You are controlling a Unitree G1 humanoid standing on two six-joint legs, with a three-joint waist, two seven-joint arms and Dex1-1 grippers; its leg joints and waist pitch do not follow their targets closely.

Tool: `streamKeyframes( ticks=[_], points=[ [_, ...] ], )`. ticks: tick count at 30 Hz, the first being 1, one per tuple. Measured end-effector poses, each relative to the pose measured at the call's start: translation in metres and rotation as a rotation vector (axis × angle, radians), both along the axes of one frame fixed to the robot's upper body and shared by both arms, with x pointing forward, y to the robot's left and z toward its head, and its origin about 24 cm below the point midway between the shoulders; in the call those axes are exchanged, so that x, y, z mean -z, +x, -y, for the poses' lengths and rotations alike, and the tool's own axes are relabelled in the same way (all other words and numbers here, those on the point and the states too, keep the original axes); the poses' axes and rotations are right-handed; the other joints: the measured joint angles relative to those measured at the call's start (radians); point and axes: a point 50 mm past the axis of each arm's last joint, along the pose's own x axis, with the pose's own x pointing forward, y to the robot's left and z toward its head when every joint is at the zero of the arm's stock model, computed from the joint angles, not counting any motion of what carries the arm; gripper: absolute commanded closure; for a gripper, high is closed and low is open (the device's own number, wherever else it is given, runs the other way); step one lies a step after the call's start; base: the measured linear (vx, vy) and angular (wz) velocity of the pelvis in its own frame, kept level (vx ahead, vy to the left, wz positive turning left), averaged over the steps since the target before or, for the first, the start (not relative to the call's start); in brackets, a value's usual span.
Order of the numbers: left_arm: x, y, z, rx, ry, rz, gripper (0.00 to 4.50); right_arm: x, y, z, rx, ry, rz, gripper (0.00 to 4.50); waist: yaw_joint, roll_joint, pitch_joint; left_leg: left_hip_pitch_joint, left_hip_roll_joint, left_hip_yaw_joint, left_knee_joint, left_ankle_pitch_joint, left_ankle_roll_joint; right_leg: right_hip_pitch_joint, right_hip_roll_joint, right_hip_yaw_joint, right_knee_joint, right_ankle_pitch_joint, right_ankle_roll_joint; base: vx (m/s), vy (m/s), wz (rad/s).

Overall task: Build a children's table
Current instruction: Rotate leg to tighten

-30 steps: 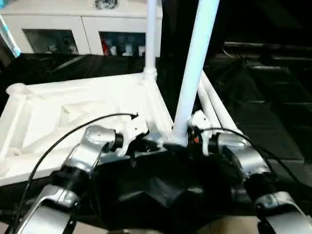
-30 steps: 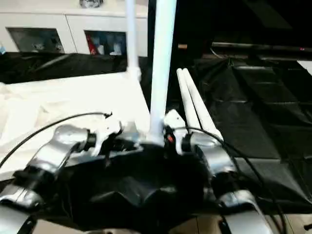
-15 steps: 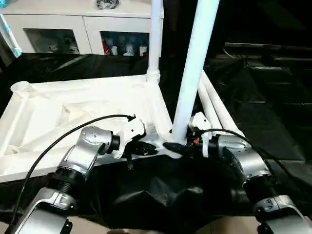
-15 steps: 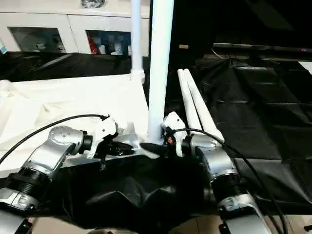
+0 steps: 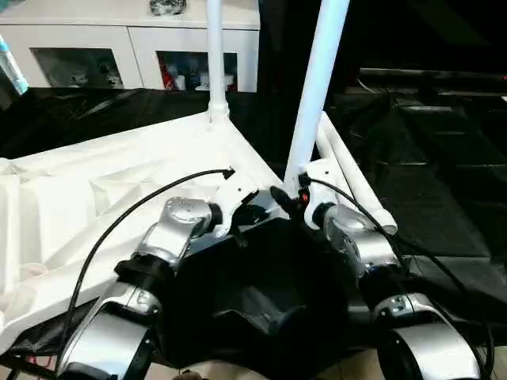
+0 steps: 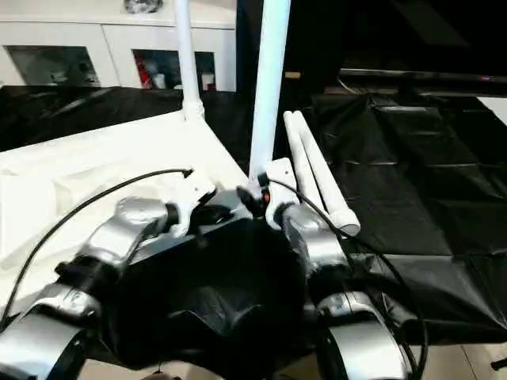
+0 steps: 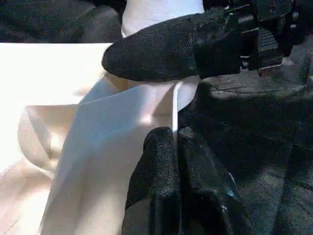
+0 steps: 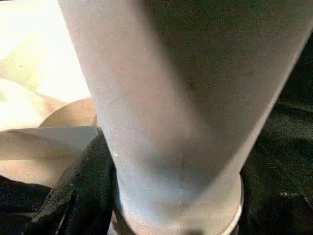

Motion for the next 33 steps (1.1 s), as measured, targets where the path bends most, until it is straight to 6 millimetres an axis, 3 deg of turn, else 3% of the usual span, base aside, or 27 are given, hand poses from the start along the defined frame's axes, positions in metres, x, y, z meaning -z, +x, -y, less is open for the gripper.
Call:
streamKeyframes(
  ticks=[8, 16, 25, 33],
  points=[
    [-0.001, -0.001, -0.003, 0.021, 0.000, -0.004, 4.50, -0.002, -0.002, 0.000, -0.079, 0.021, 0.003, 0.53, 0.000, 0.000, 0.000, 0.000, 0.000, 0.000, 0.000, 0.000, 0.000, 0.000, 0.000, 0.000, 0.000, 0.002, -0.004, 0.000, 0.000, 0.00],
    [-0.001, -0.016, -0.023, 0.199, -0.008, -0.032, 4.50, -0.002, -0.022, 0.019, -0.440, -0.014, 0.014, 0.53, 0.006, 0.000, 0.000, -0.002, 0.001, 0.000, -0.001, -0.001, 0.001, -0.001, 0.000, -0.001, 0.000, 0.002, -0.004, 0.000, 0.000, 0.00],
    [-0.002, -0.030, -0.035, 0.310, -0.017, -0.062, 4.50, -0.006, -0.037, 0.027, -0.643, -0.011, 0.007, 0.53, 0.021, 0.000, 0.000, -0.001, 0.001, 0.000, 0.001, -0.001, 0.001, -0.001, 0.000, -0.001, 0.000, 0.000, 0.000, 0.000, 0.000, 0.00],
    [-0.002, -0.035, -0.038, 0.356, -0.023, -0.088, 4.50, -0.006, -0.043, 0.028, -0.696, 0.008, -0.026, 1.32, 0.029, -0.001, 0.000, -0.001, 0.001, 0.000, 0.001, 0.000, 0.001, -0.001, 0.000, -0.001, 0.000, 0.000, 0.000, 0.000, 0.000, 0.00]
  ],
)
